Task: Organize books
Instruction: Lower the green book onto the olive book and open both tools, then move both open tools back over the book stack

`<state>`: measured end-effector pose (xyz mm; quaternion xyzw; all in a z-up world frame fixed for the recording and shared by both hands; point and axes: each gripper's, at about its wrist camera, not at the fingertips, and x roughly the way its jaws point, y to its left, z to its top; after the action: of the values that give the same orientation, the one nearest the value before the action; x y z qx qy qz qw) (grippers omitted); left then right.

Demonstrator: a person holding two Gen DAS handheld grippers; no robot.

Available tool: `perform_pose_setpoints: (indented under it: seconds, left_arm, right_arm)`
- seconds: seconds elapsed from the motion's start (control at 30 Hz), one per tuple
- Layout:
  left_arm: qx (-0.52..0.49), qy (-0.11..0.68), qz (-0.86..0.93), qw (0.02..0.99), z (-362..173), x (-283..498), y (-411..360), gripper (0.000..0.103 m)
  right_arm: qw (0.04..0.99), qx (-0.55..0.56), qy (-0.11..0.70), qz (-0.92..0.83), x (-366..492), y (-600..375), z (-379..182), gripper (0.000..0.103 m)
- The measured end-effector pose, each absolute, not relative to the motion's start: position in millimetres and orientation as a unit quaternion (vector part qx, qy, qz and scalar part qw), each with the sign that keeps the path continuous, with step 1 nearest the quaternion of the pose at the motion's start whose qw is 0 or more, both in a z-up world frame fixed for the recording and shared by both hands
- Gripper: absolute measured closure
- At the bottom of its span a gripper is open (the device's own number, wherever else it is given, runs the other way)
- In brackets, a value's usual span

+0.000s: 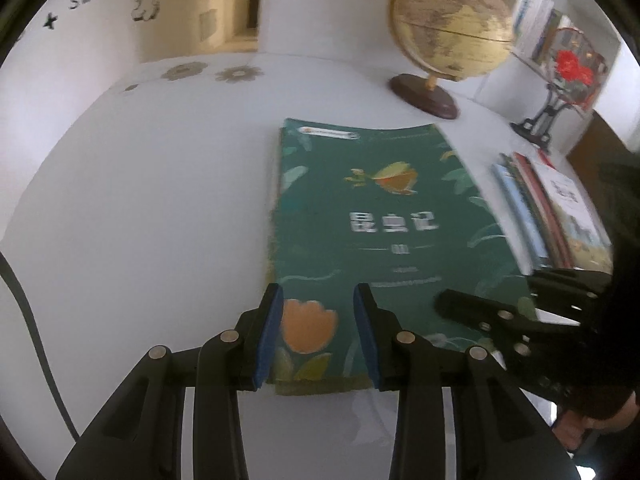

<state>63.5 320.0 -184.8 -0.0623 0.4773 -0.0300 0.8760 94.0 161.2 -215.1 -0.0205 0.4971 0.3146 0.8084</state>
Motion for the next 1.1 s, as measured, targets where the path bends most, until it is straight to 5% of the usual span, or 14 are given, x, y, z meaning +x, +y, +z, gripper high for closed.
perform_pose_setpoints:
  seconds: [0.8, 0.97, 1.1]
  left_arm:
    - [-0.074, 0.497, -0.019, 0.864, -194, 58, 324, 0.064]
    - [-0.075, 0.49, -0.012, 0.869, -189, 61, 322, 0.064]
    - [-0.081, 0.485, 0.001, 0.871, -184, 64, 322, 0.064]
  right_arm:
    - [0.8, -0.042, 0.489, 0.345, 93, 163, -222, 0.074]
    - [0.79, -0.038, 0.518, 0.325, 95, 148, -220, 0.051]
    - [0.79, -0.029, 0.536, 0.296, 88, 123, -218, 0.049]
